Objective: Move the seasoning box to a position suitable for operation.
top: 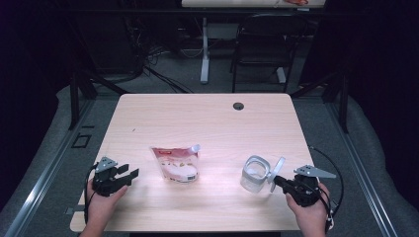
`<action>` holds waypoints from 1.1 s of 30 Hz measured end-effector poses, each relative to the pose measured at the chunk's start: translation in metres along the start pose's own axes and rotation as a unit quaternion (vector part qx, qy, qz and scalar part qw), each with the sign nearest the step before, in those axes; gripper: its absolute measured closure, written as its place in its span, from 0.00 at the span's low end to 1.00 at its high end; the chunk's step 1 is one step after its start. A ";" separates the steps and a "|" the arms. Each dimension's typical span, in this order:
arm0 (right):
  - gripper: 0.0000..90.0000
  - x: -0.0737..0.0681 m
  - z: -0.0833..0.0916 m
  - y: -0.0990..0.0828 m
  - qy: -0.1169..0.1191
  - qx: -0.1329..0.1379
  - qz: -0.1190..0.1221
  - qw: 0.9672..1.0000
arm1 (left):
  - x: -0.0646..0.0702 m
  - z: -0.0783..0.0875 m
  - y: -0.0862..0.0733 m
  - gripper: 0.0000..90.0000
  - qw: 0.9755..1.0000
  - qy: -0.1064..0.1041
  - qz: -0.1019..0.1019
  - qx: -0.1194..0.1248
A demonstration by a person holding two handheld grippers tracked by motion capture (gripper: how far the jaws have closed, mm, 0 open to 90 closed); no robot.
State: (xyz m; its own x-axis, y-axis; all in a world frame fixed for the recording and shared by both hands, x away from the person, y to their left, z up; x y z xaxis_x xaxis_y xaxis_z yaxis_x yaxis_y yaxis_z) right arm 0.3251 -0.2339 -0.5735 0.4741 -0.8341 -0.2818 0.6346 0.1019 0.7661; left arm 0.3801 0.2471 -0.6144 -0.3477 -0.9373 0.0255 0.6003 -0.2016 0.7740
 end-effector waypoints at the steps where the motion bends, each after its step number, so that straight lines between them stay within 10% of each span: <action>1: 1.00 0.000 0.000 0.000 0.001 0.002 -0.001 1.000 | 0.000 0.000 0.000 0.56 1.000 0.001 0.000 0.001; 33: 0.93 -0.007 -0.003 -0.025 -0.020 -0.004 0.011 1.000 | 0.000 0.001 0.001 0.56 1.000 -0.001 -0.002 0.000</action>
State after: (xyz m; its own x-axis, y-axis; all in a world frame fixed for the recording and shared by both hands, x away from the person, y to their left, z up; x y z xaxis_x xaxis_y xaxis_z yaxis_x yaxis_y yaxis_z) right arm 0.3073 -0.2287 -0.5925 0.4638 -0.8523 -0.2418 0.6294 0.1250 0.7670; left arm 0.3794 0.2473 -0.6130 -0.3518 -0.9358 0.0241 0.5993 -0.2053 0.7738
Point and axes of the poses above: each handheld gripper's, and its own axes: z roughly backward along the jaws, y roughly out of its top, x roughly to its right, the point moved 10 cm from there along -z, roughly forward along the jaws, and after that the axes turned 8 degrees about y, right-handed, at the moved point
